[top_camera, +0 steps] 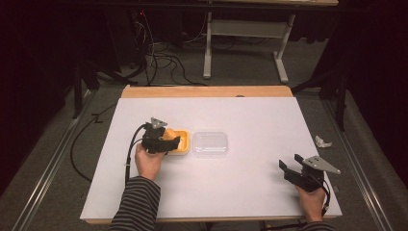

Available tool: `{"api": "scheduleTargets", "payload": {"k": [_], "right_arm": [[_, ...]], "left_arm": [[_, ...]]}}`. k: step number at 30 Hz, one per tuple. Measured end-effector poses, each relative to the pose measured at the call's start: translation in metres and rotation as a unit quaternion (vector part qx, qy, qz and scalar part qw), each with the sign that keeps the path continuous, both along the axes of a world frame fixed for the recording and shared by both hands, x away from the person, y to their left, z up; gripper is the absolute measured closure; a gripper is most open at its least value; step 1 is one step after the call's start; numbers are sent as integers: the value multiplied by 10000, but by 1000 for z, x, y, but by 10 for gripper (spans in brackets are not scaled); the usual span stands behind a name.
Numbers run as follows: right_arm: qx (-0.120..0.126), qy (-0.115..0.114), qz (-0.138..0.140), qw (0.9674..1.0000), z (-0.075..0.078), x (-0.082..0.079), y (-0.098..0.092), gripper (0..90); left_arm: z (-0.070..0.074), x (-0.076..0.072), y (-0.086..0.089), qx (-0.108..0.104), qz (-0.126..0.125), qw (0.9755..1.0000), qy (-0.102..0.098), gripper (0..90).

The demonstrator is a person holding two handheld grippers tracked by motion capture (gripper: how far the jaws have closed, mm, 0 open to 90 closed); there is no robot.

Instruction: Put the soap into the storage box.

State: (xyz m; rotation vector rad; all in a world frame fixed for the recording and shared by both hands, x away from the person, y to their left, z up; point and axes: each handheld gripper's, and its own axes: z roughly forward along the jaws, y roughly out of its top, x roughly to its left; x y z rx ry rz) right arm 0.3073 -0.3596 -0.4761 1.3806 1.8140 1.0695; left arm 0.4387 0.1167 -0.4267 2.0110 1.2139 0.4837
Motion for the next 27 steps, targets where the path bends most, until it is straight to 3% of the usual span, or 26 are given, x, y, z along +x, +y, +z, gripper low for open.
{"api": "scheduleTargets", "payload": {"k": [15, 27], "right_arm": [[-3, 39, -4, 10000, 0, 1, 0, 313], [59, 46, -19, 10000, 0, 0, -1, 311]], "left_arm": [[-18, 13, -3, 262, 30, 9990, 374, 264], [-24, 17, -5, 367, 64, 9985, 396, 261]]}}
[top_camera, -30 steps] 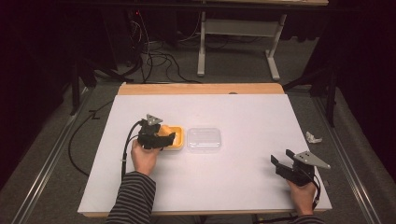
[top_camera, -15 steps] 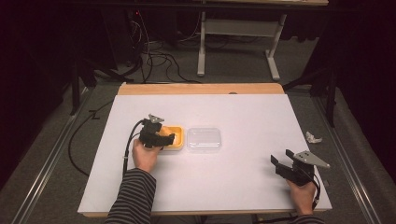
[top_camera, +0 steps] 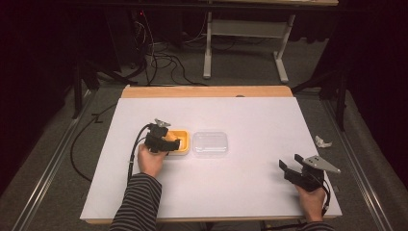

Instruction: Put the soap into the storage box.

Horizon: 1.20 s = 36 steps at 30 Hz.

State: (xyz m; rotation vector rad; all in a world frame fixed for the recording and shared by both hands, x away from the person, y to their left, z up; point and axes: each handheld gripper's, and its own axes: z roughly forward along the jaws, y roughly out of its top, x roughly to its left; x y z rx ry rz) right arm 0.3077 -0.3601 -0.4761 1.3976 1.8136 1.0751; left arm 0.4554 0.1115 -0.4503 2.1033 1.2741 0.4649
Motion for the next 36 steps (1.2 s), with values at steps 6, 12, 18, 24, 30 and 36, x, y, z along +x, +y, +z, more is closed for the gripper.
{"api": "scheduleTargets", "payload": {"k": [6, 12, 18, 24, 30, 36], "right_arm": [[-113, 21, 39, 9999, 0, 1, 2, 312], [-90, -15, 41, 9999, 0, 0, 1, 312], [-74, 18, 40, 10000, 0, 1, 1, 313], [-53, 17, 61, 10000, 0, 1, 1, 313], [-76, 30, 62, 9999, 0, 1, 1, 313], [-74, 48, 72, 9999, 0, 2, 1, 314]], "left_arm": [[-3, 2, -1, 28, -34, 10000, -19, 260], [-9, 4, -4, 107, 63, 9999, -35, 259], [-9, 5, -5, 69, 65, 9999, -56, 256], [1, -1, -1, 53, 117, 9996, -233, 197], [11, -9, 2, 4, 54, 9992, -402, 190], [19, -15, 4, -95, 13, 9985, -540, 194]]}}
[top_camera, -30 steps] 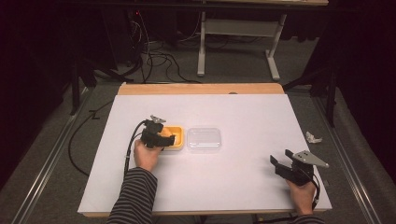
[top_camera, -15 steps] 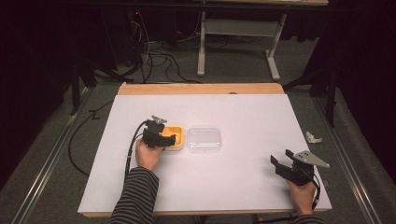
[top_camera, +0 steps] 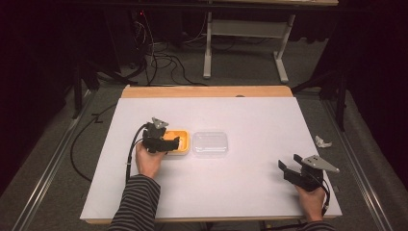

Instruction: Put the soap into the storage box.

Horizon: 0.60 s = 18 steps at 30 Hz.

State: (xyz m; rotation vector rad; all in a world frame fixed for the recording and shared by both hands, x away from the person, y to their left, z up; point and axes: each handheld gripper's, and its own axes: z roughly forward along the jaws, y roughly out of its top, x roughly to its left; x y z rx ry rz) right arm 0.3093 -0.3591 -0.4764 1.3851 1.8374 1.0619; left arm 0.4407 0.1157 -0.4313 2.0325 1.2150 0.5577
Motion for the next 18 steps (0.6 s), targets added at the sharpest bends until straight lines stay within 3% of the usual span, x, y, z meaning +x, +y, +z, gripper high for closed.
{"api": "scheduleTargets", "payload": {"k": [18], "right_arm": [[-14, -9, -10, 10000, 0, 0, 0, 315]], "left_arm": [[18, -18, 4, -236, -172, 9993, -215, 201]]}}
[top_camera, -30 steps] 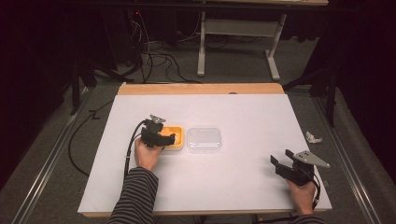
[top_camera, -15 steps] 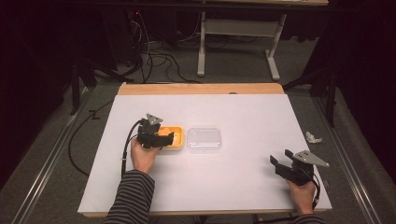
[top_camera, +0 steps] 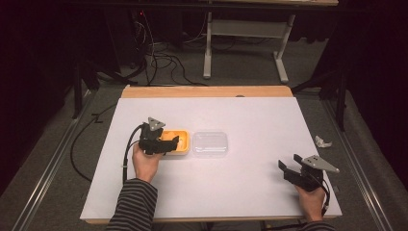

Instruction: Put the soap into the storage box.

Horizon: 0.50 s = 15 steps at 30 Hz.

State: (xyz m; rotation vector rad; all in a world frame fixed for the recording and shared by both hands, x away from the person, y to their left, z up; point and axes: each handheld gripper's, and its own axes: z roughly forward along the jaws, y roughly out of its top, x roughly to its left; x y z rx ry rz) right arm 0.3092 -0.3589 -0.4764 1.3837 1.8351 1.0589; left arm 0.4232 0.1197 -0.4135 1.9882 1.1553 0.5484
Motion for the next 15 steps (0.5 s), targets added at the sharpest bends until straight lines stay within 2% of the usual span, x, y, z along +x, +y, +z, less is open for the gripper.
{"api": "scheduleTargets", "payload": {"k": [7, 9, 15], "right_arm": [[-4, -7, -2, 10000, 0, 0, 1, 317], [-21, -16, 9, 10000, 0, 0, 0, 317], [1, 25, 5, 10000, 0, 1, 0, 319]], "left_arm": [[4, -6, 1, -53, -123, 9999, -70, 198], [6, -11, 0, -148, -144, 9997, -125, 197], [6, -19, 1, -108, -206, 9996, -132, 197]]}}
